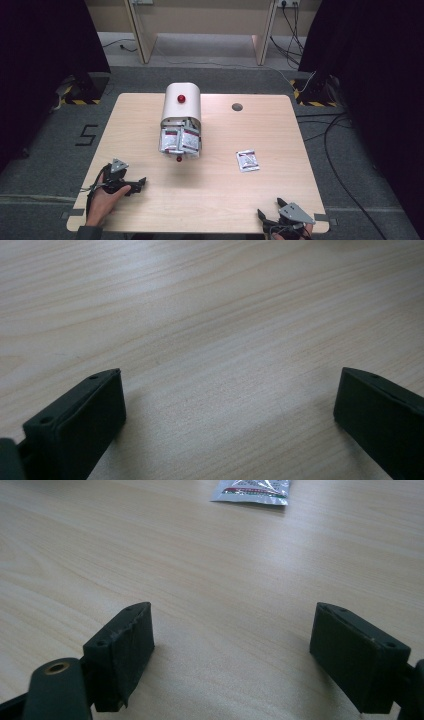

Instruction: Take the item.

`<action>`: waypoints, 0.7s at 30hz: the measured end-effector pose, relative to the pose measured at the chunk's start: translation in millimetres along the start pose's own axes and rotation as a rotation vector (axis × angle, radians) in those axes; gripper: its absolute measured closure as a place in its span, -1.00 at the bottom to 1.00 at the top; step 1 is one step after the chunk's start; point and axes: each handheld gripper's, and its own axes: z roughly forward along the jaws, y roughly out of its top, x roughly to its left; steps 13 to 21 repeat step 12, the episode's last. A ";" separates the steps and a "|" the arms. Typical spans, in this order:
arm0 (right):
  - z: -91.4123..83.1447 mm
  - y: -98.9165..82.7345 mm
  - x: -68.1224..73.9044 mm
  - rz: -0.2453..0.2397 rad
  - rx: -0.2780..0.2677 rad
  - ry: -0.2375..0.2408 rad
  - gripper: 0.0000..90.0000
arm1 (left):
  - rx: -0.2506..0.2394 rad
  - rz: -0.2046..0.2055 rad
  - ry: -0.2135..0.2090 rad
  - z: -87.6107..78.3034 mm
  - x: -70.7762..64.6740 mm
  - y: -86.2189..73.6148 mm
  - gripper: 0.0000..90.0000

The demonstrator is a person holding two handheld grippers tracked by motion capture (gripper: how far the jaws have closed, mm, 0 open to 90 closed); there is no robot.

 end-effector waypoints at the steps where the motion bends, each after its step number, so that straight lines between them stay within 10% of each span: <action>1: 0.0 -0.3 -0.1 -0.001 -0.002 0.000 -0.59 | 0.000 0.000 0.000 0.0 0.0 0.0 -1.00; 21: 0.4 1.1 -1.1 -0.004 0.007 0.009 -0.60 | 0.000 0.000 0.000 0.0 0.0 0.0 -1.00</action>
